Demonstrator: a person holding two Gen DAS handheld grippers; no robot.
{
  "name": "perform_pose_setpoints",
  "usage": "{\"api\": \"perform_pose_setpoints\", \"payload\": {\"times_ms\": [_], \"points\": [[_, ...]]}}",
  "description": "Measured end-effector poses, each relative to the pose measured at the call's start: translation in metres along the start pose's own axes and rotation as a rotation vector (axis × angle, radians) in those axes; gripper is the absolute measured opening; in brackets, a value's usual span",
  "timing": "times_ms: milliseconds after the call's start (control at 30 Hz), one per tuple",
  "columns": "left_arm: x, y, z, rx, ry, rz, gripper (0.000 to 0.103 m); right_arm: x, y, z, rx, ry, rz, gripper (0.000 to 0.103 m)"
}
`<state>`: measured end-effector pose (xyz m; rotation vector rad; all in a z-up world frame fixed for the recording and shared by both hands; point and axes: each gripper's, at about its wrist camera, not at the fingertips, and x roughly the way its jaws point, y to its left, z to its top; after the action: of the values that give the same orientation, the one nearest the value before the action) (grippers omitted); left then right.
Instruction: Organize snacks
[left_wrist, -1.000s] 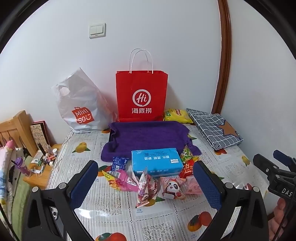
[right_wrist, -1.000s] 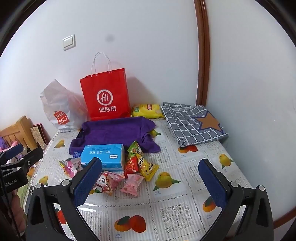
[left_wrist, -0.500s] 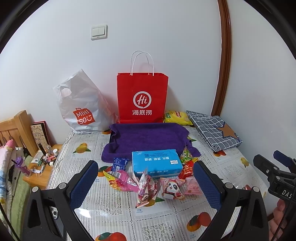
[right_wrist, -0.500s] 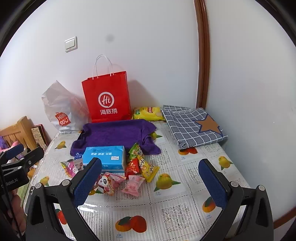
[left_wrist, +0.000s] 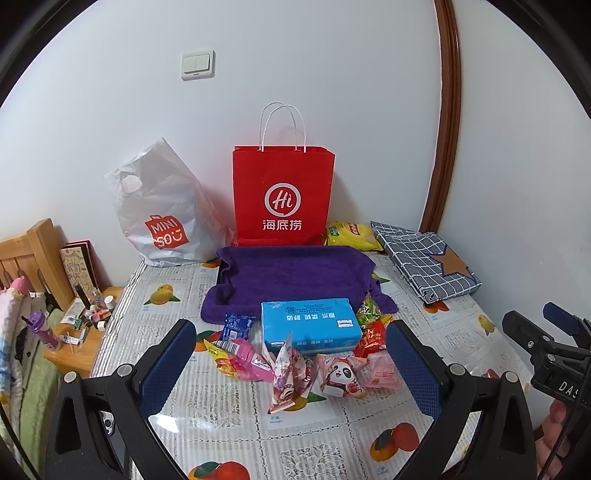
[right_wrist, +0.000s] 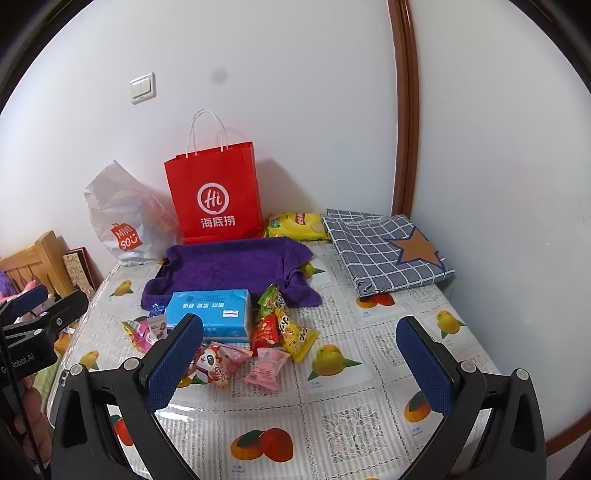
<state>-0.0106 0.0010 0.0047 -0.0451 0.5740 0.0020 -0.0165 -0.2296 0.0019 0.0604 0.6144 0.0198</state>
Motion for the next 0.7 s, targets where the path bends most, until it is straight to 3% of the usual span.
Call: {"api": "perform_pose_setpoints", "payload": {"times_ms": [700], "points": [[-0.0033, -0.0004, 0.0026, 0.002, -0.007, 0.004, 0.103, -0.0028, 0.0012, -0.0008, -0.006, -0.01, -0.001, 0.103]]}}
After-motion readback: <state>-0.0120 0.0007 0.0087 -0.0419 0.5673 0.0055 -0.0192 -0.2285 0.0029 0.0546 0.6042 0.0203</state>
